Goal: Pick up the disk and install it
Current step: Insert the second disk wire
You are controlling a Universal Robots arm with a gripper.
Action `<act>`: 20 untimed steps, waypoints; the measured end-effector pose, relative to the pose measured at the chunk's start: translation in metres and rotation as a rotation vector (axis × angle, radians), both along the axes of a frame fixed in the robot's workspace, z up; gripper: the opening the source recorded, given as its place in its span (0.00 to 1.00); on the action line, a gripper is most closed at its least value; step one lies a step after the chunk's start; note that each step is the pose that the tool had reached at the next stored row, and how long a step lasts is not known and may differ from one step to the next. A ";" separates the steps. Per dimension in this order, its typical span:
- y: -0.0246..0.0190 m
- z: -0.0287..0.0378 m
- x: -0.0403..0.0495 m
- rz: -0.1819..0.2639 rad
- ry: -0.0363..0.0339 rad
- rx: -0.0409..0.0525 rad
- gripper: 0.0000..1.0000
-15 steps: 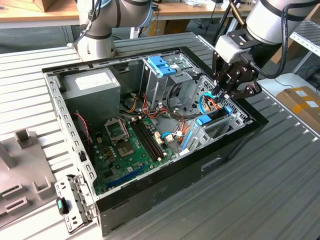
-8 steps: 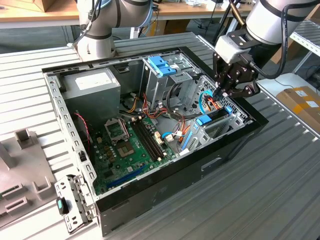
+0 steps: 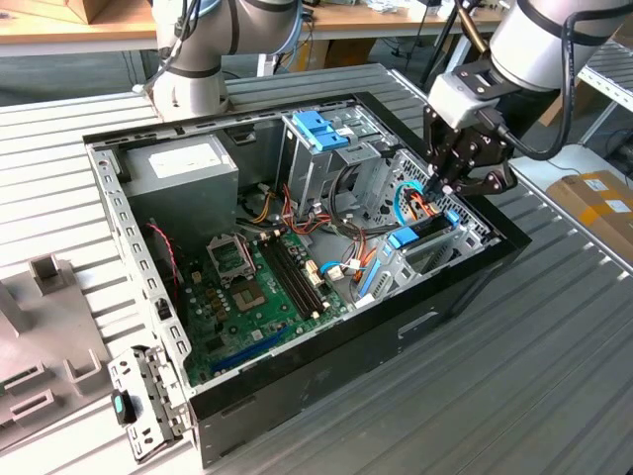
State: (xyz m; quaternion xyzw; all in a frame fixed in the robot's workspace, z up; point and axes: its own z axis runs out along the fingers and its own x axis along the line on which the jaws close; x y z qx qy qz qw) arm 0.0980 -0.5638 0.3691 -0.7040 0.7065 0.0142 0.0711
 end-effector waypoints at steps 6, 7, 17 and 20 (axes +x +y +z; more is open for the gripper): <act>-0.0160 -0.0022 -0.0062 0.000 0.0000 0.0012 0.16; -0.0160 -0.0029 -0.0075 0.000 0.0000 0.0019 0.16; -0.0099 -0.0130 -0.0051 -0.002 0.0000 0.0063 0.16; -0.0108 -0.0146 -0.0051 -0.002 0.0000 0.0063 0.16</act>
